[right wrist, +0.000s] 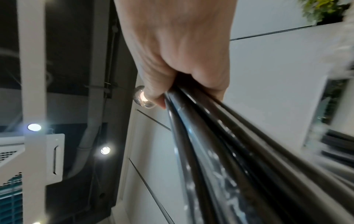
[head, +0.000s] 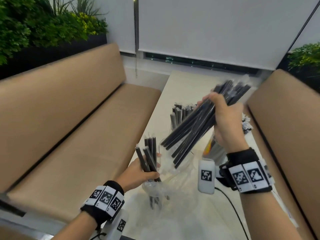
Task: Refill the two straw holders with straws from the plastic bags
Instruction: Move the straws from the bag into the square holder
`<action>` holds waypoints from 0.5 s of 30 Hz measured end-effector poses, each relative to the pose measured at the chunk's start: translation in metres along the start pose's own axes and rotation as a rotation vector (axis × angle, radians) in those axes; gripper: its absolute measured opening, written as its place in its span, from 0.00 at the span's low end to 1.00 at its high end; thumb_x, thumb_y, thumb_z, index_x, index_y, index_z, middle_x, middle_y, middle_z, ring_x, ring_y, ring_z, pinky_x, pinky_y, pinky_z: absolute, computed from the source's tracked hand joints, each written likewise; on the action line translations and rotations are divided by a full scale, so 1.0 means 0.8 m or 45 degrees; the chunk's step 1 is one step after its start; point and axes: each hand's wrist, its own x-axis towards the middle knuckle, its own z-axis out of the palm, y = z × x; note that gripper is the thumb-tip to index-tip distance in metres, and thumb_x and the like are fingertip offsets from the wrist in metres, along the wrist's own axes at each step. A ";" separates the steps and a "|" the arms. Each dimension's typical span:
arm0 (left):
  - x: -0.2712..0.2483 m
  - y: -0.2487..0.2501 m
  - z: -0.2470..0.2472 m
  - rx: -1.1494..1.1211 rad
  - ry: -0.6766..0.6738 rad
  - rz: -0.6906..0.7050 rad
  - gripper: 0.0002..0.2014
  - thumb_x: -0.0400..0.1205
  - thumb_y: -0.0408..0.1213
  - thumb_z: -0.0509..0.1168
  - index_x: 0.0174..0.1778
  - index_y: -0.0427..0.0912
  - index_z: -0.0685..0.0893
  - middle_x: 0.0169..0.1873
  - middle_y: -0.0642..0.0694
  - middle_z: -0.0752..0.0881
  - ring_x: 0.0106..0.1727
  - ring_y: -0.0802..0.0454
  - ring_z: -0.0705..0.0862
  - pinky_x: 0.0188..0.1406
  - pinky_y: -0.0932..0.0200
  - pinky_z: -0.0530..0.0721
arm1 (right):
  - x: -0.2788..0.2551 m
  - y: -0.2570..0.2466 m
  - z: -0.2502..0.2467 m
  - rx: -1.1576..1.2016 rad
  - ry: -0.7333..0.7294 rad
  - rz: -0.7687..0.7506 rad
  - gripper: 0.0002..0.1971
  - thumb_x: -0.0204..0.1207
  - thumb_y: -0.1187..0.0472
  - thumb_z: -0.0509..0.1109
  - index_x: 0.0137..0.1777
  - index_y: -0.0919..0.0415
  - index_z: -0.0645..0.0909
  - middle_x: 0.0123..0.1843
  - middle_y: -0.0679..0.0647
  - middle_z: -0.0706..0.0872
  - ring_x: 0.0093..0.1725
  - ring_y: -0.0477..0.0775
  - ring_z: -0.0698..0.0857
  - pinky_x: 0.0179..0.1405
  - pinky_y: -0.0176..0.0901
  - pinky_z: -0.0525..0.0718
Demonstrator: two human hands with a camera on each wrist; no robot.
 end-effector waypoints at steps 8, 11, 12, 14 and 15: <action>-0.001 -0.007 -0.003 -0.017 -0.001 0.015 0.25 0.74 0.25 0.72 0.63 0.54 0.80 0.53 0.45 0.89 0.55 0.52 0.88 0.50 0.67 0.87 | 0.090 -0.056 0.013 -0.039 0.207 -0.424 0.08 0.72 0.65 0.72 0.48 0.63 0.78 0.40 0.53 0.86 0.38 0.52 0.89 0.49 0.52 0.90; 0.000 -0.009 -0.003 -0.021 -0.005 0.012 0.25 0.74 0.26 0.72 0.63 0.56 0.80 0.53 0.47 0.89 0.55 0.55 0.88 0.55 0.63 0.87 | 0.093 -0.011 0.028 -0.368 0.121 -0.396 0.17 0.74 0.61 0.72 0.61 0.65 0.79 0.51 0.53 0.88 0.47 0.49 0.89 0.49 0.39 0.89; -0.001 -0.009 -0.003 -0.022 -0.008 0.008 0.25 0.75 0.26 0.72 0.63 0.56 0.80 0.53 0.47 0.89 0.55 0.55 0.88 0.54 0.64 0.87 | 0.090 0.006 0.032 -0.405 0.074 -0.377 0.18 0.75 0.62 0.72 0.63 0.66 0.78 0.52 0.52 0.88 0.46 0.46 0.88 0.46 0.33 0.88; -0.002 -0.008 -0.004 -0.026 -0.001 0.003 0.25 0.75 0.26 0.72 0.64 0.55 0.79 0.53 0.47 0.88 0.55 0.56 0.88 0.53 0.65 0.86 | 0.084 0.034 0.036 -0.413 0.063 -0.370 0.16 0.75 0.64 0.73 0.61 0.65 0.77 0.46 0.47 0.86 0.39 0.35 0.85 0.39 0.26 0.84; -0.002 -0.008 -0.004 -0.031 0.005 0.000 0.25 0.75 0.26 0.72 0.65 0.54 0.79 0.53 0.46 0.88 0.56 0.56 0.88 0.53 0.66 0.86 | 0.081 0.043 0.038 -0.401 0.087 -0.377 0.13 0.74 0.65 0.74 0.57 0.63 0.77 0.42 0.44 0.84 0.35 0.31 0.82 0.36 0.25 0.82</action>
